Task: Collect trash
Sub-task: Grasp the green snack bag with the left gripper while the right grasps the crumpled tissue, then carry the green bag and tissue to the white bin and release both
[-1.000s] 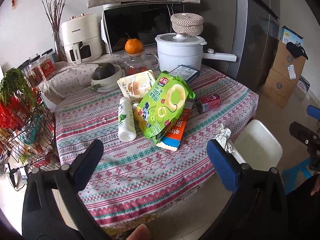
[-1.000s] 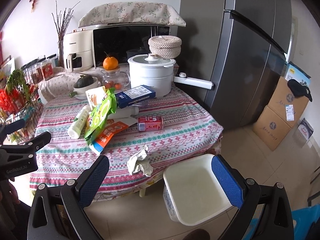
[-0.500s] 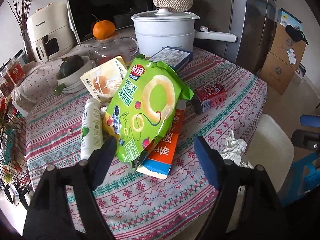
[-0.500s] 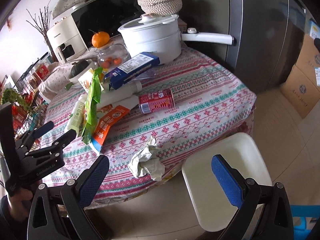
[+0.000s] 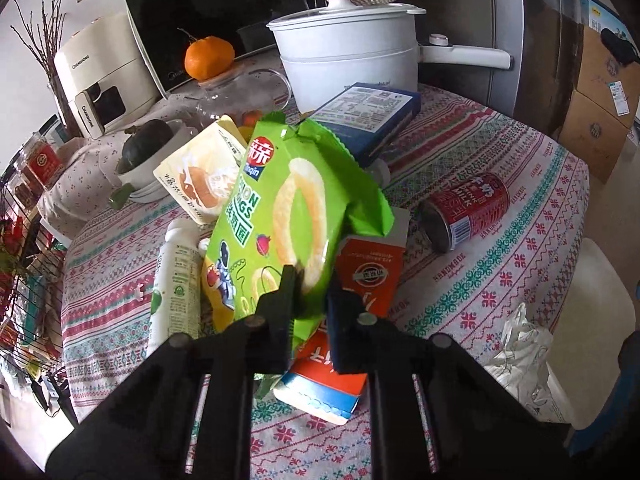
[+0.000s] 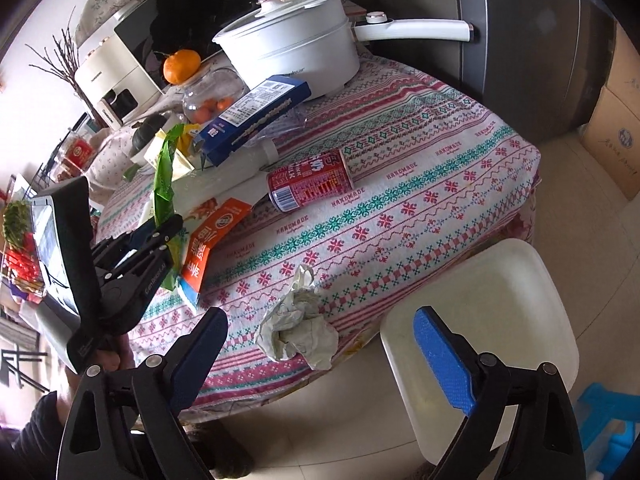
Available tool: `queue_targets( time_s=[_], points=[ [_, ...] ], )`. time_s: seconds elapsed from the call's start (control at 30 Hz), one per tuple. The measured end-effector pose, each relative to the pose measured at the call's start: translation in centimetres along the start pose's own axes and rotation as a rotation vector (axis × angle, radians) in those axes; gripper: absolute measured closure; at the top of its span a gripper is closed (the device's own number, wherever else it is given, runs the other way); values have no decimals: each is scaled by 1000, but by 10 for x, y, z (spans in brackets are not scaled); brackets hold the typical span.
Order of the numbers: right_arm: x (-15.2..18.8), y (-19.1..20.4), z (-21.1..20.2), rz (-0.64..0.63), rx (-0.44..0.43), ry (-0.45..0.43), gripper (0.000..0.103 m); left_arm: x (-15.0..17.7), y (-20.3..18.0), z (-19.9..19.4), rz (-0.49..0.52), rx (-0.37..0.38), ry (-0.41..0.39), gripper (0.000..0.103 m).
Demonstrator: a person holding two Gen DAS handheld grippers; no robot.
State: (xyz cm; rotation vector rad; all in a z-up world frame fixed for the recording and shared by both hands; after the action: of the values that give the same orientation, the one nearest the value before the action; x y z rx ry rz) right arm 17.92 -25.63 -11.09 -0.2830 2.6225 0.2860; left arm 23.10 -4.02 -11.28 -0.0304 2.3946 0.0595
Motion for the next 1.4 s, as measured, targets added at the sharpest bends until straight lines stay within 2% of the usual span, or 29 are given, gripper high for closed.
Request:
queue_targets(
  time_s=[0.2, 0.47, 0.57, 0.67, 0.83, 0.93, 1.13, 1.4],
  points=[
    [2, 6, 22, 3, -5, 51, 11, -13, 17, -31, -56, 58, -50, 95],
    [5, 26, 62, -17, -17, 141, 24, -17, 50, -77, -189, 236, -56, 95],
    [6, 30, 80, -12, -18, 169, 34, -12, 59, -86, -221, 295, -29, 95],
    [9, 30, 96, 12, -25, 196, 49, -8, 66, -93, -251, 336, -10, 95],
    [7, 29, 105, 9, -14, 197, 61, -3, 73, -96, -259, 350, -1, 95],
    [8, 29, 103, 17, -25, 190, 67, 0, 76, -97, -266, 377, 22, 95],
    [2, 17, 70, 17, -19, 124, 68, 7, 69, -107, -267, 462, 61, 95],
    [11, -33, 0, 52, 48, 3, 68, 15, 16, -115, -221, 615, 134, 95]
  ],
)
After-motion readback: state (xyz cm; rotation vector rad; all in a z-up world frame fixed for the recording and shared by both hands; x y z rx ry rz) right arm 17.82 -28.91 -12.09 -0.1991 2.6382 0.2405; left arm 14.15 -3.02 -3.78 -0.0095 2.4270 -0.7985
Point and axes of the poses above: each gripper's, at about its wrist camera, not at the fingertips, and z roughly the way its jaws point, y to its left, x to its underside, the point moved 5 cm from there along z, roughly the way its jaws point, and after that the axes turned 14 degrees about -z, right-handed, at the moved point
